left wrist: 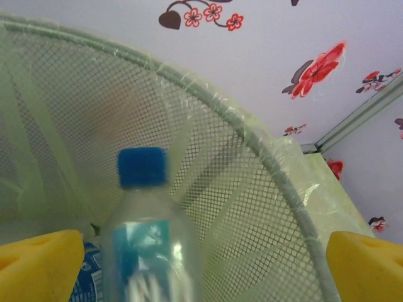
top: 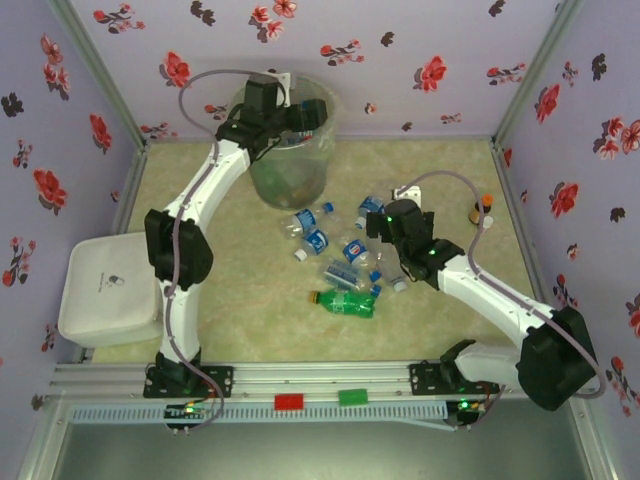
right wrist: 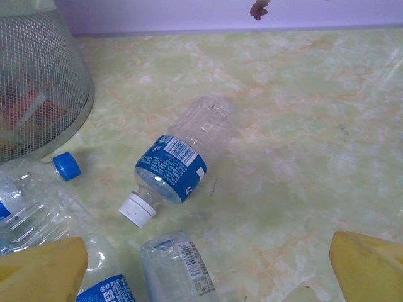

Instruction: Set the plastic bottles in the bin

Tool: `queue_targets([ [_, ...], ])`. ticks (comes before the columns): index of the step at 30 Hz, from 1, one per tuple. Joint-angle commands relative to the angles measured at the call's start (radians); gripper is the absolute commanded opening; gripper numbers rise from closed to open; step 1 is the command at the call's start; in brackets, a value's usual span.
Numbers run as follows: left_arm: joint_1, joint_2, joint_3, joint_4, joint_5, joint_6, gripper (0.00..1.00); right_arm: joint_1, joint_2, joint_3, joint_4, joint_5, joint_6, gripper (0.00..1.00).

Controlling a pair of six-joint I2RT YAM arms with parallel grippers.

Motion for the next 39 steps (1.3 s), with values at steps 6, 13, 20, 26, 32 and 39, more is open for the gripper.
queue_targets([
  [6, -0.006, -0.212, -0.190, 0.159, -0.069, 0.025, 1.00, -0.010, -0.008, -0.007, -0.014, 0.005, 0.034, 1.00],
  [13, -0.006, -0.520, -0.657, 0.518, -0.205, 0.029, 1.00, -0.011, 0.032, 0.035, -0.114, -0.009, 0.050, 1.00],
  [20, -0.004, -0.779, -1.055, 0.739, -0.407, 0.003, 1.00, -0.013, 0.046, 0.049, -0.228, -0.087, 0.063, 1.00],
  [26, -0.004, -0.918, -1.331, 0.751, -0.511, -0.147, 1.00, -0.014, 0.037, 0.038, -0.312, -0.158, 0.071, 1.00],
  [32, -0.033, -0.940, -1.495, 0.731, -0.512, -0.356, 1.00, -0.016, 0.062, 0.023, -0.335, -0.209, 0.090, 0.99],
  [39, -0.120, -0.834, -1.498, 0.729, -0.469, -0.427, 1.00, -0.044, 0.148, 0.026, -0.280, -0.280, 0.068, 0.85],
])
